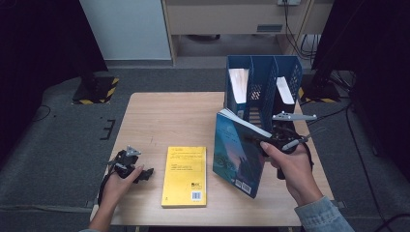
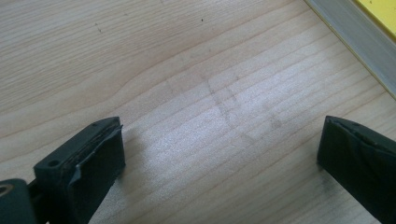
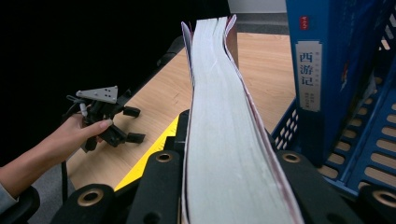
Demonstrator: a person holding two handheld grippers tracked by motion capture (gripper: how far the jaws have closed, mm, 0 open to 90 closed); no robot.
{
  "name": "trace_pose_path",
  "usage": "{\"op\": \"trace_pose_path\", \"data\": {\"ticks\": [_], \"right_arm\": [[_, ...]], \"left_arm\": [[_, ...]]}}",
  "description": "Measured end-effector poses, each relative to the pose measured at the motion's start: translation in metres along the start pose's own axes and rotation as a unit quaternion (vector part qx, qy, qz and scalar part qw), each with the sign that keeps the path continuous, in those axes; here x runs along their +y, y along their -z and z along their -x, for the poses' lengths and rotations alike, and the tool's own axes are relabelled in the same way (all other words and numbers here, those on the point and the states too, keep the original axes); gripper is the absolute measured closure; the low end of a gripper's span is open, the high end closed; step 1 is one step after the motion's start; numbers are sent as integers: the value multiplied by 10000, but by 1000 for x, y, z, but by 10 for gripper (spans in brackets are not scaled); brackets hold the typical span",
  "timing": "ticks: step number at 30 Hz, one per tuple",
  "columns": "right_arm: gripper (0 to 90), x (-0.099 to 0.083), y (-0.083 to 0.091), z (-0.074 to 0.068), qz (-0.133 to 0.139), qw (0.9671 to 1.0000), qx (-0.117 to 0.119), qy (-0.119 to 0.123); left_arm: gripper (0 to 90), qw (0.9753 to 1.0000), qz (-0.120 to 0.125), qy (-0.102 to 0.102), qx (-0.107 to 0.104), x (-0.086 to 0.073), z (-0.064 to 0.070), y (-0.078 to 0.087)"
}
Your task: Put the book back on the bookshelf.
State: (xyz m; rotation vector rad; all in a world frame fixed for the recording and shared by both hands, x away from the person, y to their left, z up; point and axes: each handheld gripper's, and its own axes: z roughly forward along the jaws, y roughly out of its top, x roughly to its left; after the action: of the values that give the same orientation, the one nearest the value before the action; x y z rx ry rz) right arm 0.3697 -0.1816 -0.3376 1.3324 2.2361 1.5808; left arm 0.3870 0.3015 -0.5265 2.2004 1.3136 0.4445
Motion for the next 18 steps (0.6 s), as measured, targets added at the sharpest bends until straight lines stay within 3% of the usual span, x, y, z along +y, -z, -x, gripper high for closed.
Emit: {"op": "trace_pose_path", "data": {"ticks": [18], "right_arm": [[722, -7, 17, 11, 141, 9997, -91, -185]], "left_arm": [[0, 10000, 4, 2, -4, 0, 0, 0]]}}
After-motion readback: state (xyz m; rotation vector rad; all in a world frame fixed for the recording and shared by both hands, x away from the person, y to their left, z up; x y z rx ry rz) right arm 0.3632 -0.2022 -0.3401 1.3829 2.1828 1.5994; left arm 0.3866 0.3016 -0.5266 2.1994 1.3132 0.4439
